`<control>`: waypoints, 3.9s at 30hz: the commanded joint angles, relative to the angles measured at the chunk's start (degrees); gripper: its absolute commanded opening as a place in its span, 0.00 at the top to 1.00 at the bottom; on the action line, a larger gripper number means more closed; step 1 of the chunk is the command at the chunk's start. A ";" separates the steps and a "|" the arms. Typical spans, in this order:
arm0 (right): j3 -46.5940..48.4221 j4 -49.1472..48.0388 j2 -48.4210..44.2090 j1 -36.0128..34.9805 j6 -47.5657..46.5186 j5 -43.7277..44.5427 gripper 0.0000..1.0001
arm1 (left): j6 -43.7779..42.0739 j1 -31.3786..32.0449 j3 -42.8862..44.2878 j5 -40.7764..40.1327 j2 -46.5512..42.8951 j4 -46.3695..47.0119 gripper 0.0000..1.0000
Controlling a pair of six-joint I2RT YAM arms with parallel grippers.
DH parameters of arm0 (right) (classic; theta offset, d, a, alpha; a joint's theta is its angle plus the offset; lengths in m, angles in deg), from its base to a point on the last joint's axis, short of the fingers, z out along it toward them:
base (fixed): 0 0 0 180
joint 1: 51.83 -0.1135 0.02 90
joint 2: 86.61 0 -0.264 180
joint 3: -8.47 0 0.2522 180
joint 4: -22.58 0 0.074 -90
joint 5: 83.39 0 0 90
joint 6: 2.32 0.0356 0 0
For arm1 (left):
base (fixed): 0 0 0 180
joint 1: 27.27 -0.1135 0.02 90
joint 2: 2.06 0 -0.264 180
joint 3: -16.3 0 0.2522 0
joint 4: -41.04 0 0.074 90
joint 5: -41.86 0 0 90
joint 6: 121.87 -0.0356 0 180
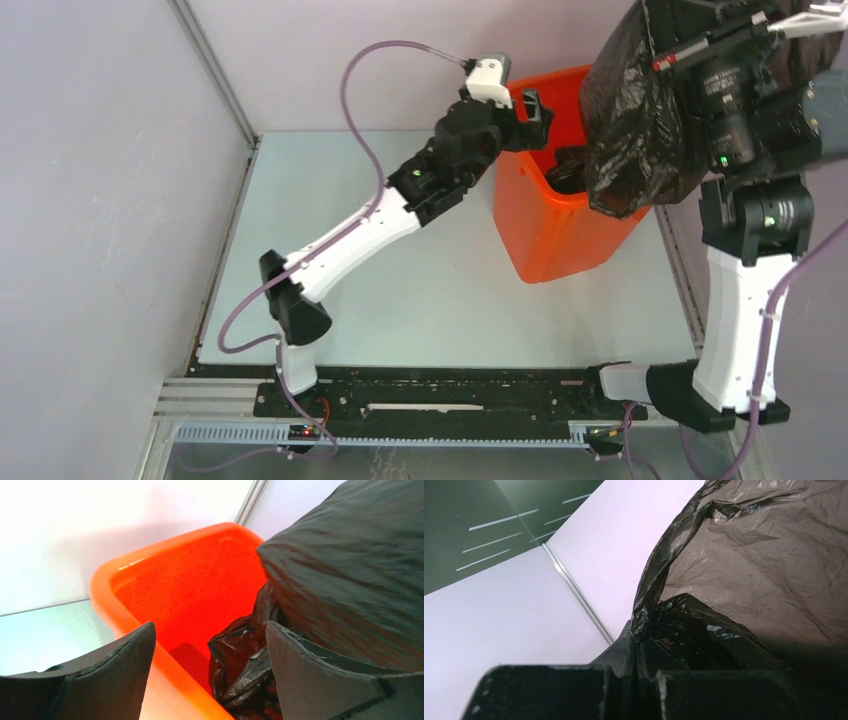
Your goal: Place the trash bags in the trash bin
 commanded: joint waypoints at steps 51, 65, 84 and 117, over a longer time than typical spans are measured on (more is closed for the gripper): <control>-9.05 7.76 5.07 8.84 10.83 -26.91 1.00 | 35.80 -17.65 -12.62 34.39 -14.81 -20.40 1.00; 3.55 16.30 12.24 -6.01 7.89 -25.46 1.00 | 30.67 -21.77 -21.22 43.53 -25.81 -28.33 1.00; 5.01 17.86 13.32 -8.43 5.84 -22.15 1.00 | 23.50 -26.63 -19.49 41.35 -39.90 -33.98 0.16; 7.85 27.26 9.14 -18.35 -1.37 -6.82 1.00 | -24.63 19.47 8.41 -12.71 -15.81 -26.06 0.22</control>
